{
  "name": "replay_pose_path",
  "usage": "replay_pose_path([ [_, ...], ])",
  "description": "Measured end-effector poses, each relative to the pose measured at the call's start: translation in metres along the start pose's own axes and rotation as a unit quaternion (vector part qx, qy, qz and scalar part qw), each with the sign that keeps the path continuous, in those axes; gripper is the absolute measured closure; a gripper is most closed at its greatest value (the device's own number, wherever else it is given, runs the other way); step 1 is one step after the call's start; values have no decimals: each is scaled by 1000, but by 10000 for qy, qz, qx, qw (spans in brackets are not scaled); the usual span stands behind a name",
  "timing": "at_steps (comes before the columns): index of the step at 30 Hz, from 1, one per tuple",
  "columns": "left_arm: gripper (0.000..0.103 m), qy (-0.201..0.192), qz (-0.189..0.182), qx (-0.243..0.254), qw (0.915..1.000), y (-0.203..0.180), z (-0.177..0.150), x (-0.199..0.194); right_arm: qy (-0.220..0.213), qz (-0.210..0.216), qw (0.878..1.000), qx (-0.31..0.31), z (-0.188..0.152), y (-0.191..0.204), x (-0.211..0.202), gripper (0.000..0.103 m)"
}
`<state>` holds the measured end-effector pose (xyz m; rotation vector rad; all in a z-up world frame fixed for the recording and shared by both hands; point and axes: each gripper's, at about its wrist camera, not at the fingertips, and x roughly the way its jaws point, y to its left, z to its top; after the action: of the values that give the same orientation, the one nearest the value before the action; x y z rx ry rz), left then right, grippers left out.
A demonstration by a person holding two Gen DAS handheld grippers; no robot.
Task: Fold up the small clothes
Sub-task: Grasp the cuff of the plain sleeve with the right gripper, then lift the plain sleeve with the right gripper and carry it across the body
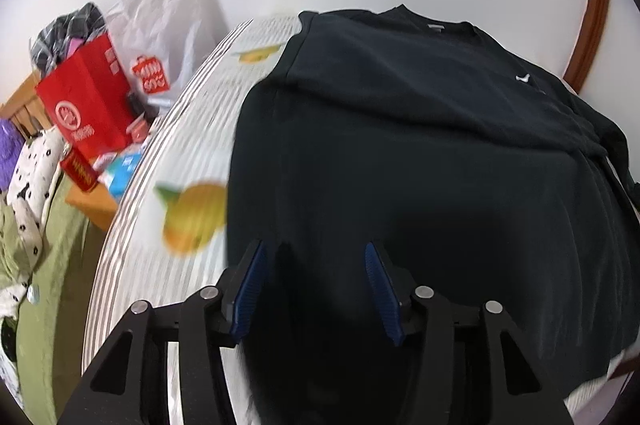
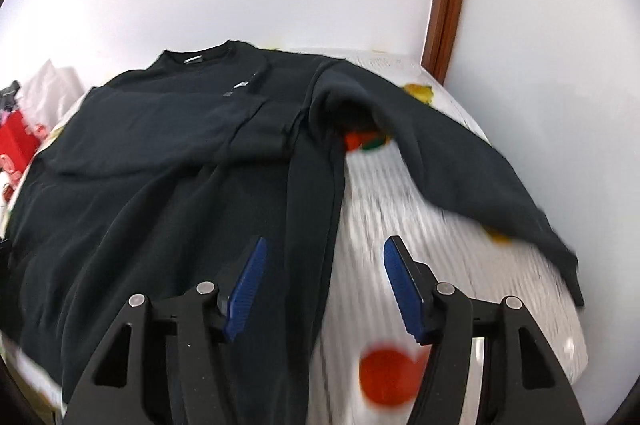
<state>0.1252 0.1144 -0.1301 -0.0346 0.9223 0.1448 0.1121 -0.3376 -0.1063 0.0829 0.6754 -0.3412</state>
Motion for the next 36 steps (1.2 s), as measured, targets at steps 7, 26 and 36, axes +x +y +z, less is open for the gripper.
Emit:
replay_pose_path([
  [7, 46, -10, 272, 192, 9994, -10, 30, 31, 550, -247, 9977, -312, 48, 17, 79, 47],
  [26, 36, -63, -40, 69, 9999, 1, 27, 51, 210, 707, 9862, 1485, 68, -61, 123, 85],
  [36, 33, 3, 100, 166, 9998, -4, 29, 49, 363, 369, 9953, 813, 37, -50, 67, 74],
])
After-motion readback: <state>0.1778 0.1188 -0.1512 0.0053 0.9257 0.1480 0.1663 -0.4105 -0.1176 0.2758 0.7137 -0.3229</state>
